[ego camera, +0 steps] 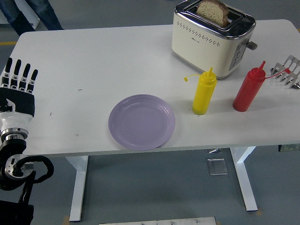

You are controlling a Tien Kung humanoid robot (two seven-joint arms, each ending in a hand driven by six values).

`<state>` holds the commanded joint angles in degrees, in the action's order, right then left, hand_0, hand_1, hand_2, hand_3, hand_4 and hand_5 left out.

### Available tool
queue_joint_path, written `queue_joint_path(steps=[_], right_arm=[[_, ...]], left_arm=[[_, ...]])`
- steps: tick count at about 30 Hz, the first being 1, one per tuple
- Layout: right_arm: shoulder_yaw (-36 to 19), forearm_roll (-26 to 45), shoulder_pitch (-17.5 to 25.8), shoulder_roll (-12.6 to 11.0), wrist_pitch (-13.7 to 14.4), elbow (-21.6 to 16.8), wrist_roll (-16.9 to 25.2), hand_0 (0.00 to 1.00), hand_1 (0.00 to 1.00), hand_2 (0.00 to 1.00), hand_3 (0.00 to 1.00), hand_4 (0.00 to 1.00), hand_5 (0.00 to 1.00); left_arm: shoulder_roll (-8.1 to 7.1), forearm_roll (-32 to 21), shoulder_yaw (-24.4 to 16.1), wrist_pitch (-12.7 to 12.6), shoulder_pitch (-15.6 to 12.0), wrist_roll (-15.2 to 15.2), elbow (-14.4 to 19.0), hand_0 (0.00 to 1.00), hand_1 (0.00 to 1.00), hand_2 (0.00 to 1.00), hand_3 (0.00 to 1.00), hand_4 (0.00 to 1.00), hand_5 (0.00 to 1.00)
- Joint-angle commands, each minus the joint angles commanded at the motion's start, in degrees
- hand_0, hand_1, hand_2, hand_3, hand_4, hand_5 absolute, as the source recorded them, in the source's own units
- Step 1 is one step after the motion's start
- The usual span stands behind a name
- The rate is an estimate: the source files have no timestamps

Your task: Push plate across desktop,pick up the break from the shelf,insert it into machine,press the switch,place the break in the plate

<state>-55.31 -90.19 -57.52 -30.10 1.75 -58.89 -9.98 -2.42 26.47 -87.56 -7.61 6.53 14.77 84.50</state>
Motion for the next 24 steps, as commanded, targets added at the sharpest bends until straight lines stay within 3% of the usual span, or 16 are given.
queue_joint_path(steps=[7,15,16,24], right_arm=[[5.0,1.0,-4.6,3.3,-2.3,4.6,0.0,0.874,0.84,0.953,0.996,0.732,0.449],[10.7,-0.8,-10.8,9.2,-5.8,13.7,-0.3,0.873,0.832,0.914,0.952,0.738,0.44],[11.4,-1.0,-11.7,10.2,-6.2,15.2,-0.3,0.862,0.82,0.882,0.908,0.74,0.428],[15.2,-1.2,-15.4,15.0,-7.5,24.3,-0.7,0.834,0.796,0.835,0.873,0.738,0.42]], left_arm=[[-0.07,0.0,0.0,0.0,0.0,0.0,0.0,0.834,0.832,0.863,0.823,0.558,0.998],[-0.16,0.0,0.1,0.0,-0.2,0.0,-0.1,0.834,0.832,0.863,0.821,0.558,0.998],[-0.19,0.0,0.1,0.0,-0.2,0.0,-0.1,0.834,0.832,0.863,0.822,0.56,0.998],[-0.31,-0.1,0.1,0.0,-0.2,0.0,-0.1,0.834,0.833,0.863,0.822,0.559,0.998]])
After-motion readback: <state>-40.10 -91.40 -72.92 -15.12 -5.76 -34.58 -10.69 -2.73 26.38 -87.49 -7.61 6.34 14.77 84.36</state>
